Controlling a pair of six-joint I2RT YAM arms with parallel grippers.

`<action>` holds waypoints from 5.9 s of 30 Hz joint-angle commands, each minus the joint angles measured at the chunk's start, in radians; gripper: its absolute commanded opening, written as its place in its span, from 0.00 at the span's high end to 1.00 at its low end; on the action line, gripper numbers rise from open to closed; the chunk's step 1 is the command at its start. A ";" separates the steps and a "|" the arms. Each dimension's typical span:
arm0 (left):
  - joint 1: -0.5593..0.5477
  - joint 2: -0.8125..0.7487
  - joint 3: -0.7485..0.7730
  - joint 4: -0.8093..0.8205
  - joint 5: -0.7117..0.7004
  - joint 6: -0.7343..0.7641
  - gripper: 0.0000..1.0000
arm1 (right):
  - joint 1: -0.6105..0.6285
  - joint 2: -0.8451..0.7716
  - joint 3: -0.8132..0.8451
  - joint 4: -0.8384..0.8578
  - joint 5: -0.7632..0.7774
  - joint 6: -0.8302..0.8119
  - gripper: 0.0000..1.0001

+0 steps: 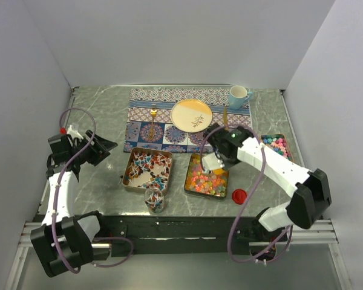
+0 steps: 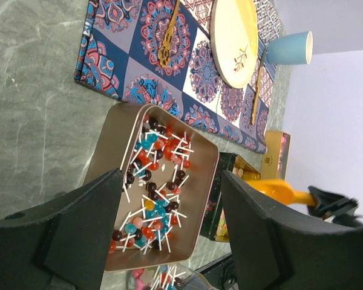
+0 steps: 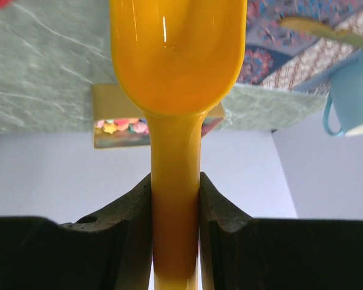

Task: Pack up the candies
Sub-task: Scoop the fake candies from the storage box, then place the fake candies in the packing bottle.

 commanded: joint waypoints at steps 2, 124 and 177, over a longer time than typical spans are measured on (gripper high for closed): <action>-0.003 0.014 0.076 0.045 0.028 0.003 0.29 | -0.182 0.174 0.364 -0.129 0.007 0.172 1.00; -0.123 0.563 0.544 -0.020 -0.009 0.184 0.31 | -1.134 0.300 -0.010 0.278 -0.743 0.656 1.00; 0.027 -0.029 0.268 -0.014 -0.128 0.234 0.25 | 0.313 0.219 0.478 -0.236 -0.318 0.334 1.00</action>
